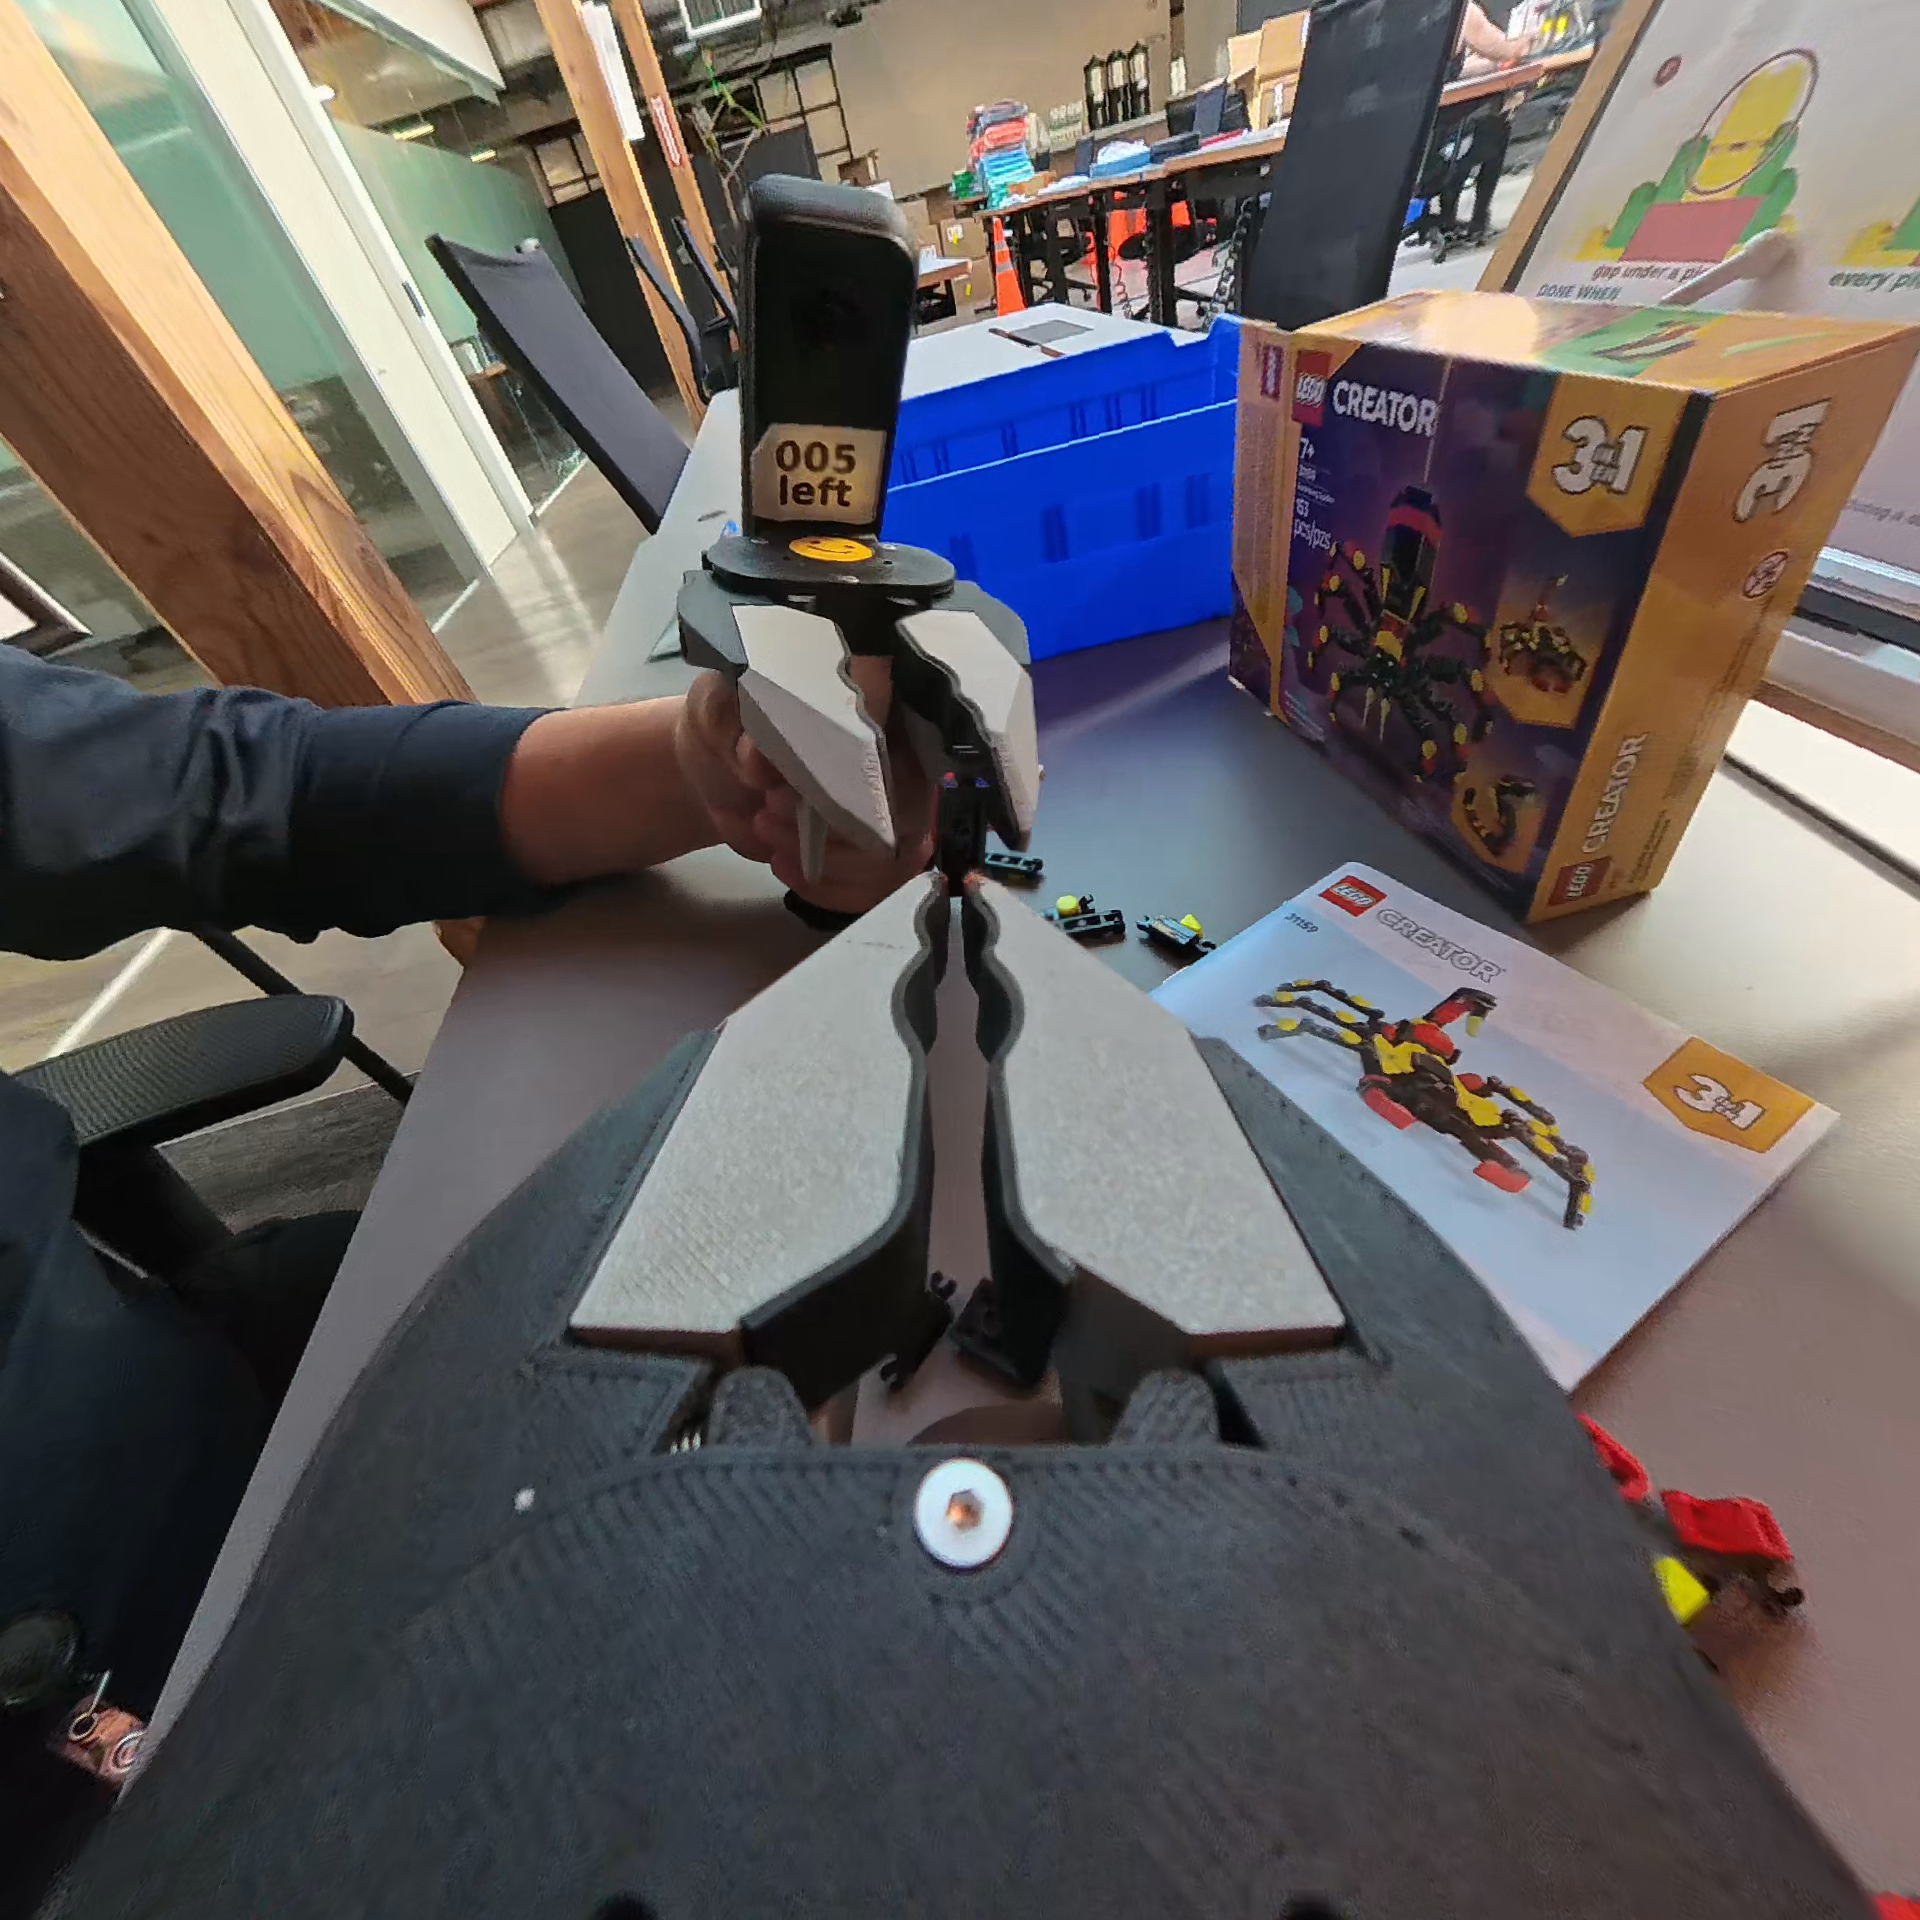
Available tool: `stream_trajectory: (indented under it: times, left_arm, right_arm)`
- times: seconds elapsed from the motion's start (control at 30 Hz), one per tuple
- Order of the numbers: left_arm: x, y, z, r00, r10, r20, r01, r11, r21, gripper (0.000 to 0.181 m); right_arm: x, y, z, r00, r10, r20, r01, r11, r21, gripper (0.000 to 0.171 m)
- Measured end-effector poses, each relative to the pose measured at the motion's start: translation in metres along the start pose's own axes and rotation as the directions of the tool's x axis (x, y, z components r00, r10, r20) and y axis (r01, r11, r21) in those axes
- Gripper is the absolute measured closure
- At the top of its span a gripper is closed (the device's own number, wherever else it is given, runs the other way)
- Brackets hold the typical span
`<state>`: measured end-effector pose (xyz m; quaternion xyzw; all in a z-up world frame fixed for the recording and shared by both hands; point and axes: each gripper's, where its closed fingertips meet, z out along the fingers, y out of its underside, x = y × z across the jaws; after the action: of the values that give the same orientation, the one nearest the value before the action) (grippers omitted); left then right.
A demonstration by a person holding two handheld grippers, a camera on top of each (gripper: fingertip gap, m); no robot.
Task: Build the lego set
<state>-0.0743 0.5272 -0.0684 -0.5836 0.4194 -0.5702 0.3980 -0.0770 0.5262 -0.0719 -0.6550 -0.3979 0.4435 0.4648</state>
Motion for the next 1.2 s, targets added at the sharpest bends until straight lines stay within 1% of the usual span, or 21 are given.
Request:
stream_trajectory:
  times: [0.13, 0.2, 0.3, 0.43, 0.63, 0.8, 0.87, 1.07, 1.2]
  left_arm:
    - [0.004, 0.013, 0.009, 1.000, 0.004, -0.017, -0.005, 0.998, -0.055, 0.162]
    - [0.007, 0.015, 0.010, 0.999, 0.003, -0.034, -0.005, 0.998, -0.063, 0.165]
    - [0.008, 0.012, 0.009, 0.999, -0.009, -0.045, 0.007, 0.999, -0.043, 0.165]
    - [0.009, 0.009, 0.006, 0.998, -0.023, -0.062, 0.021, 1.000, -0.023, 0.174]
    - [0.012, 0.010, 0.008, 0.998, -0.016, -0.069, 0.014, 0.999, -0.031, 0.174]
    - [0.013, 0.011, 0.007, 0.998, 0.020, -0.060, -0.023, 0.999, -0.046, 0.176]
    - [0.013, 0.012, 0.008, 0.998, 0.002, -0.067, -0.005, 0.999, -0.049, 0.176]
    - [0.013, 0.012, 0.009, 0.998, -0.028, -0.062, 0.025, 0.998, -0.053, 0.176]
    - [0.015, 0.010, 0.008, 0.997, -0.030, -0.072, 0.027, 0.999, -0.048, 0.176]
  right_arm:
    - [-0.004, 0.007, 0.006, 1.000, -0.005, 0.014, 0.006, 0.999, -0.036, 0.171]
    - [-0.005, 0.009, 0.007, 1.000, -0.001, 0.022, 0.002, 0.999, -0.047, 0.171]
    - [-0.006, 0.009, 0.006, 0.999, 0.019, 0.044, -0.017, 0.999, -0.048, 0.171]
    - [-0.007, 0.010, 0.004, 0.998, 0.032, 0.058, -0.029, 0.998, -0.051, 0.171]
    - [-0.010, 0.014, 0.005, 0.998, 0.017, 0.060, -0.012, 0.997, -0.077, 0.171]
    - [-0.011, 0.015, 0.004, 0.996, 0.030, 0.080, -0.024, 0.997, -0.076, 0.171]
    - [-0.010, 0.015, 0.003, 0.996, 0.037, 0.079, -0.031, 0.997, -0.075, 0.166]
    - [-0.010, 0.015, 0.001, 0.997, 0.014, 0.082, -0.009, 0.998, -0.066, 0.166]
    - [-0.011, 0.008, -0.004, 0.995, 0.019, 0.098, -0.016, 0.999, -0.028, 0.166]
